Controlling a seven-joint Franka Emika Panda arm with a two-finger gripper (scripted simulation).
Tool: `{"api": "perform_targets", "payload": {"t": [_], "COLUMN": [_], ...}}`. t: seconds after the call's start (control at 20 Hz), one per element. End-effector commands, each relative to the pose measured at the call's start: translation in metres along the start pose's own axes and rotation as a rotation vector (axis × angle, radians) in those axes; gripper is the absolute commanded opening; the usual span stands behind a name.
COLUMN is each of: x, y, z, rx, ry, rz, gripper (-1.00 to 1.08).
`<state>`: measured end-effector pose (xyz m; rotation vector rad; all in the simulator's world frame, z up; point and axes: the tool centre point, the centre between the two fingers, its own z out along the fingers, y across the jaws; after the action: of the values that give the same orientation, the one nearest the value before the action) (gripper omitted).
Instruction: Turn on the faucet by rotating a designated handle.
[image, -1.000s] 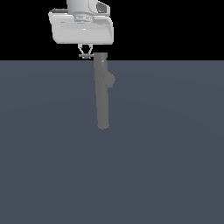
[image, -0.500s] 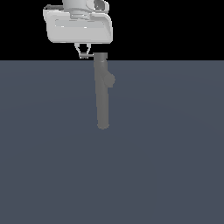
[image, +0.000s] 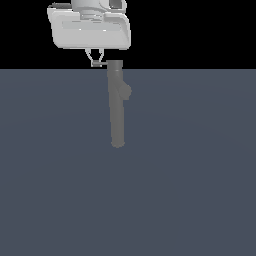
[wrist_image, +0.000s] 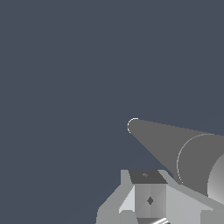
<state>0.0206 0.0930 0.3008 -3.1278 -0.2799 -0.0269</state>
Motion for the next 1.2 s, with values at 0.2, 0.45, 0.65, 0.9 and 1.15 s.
{"api": "perform_targets", "payload": {"t": [0.2,0.45,0.65,0.9,1.15], "x": [-0.026,-0.039,-0.037,-0.05,-0.04], "y": [0.01,0.015,0.026,0.053,0.045], "z": [-0.001,-0.001,0.0,-0.001,0.0], "rx": [0.0,0.0,0.0,0.0,0.003], "ry": [-0.013,-0.017,-0.008,-0.015,-0.007], "rz": [0.004,0.004,-0.001,0.002,-0.029], "gripper": [-1.0,-1.0,-1.0,-1.0,-1.0]}}
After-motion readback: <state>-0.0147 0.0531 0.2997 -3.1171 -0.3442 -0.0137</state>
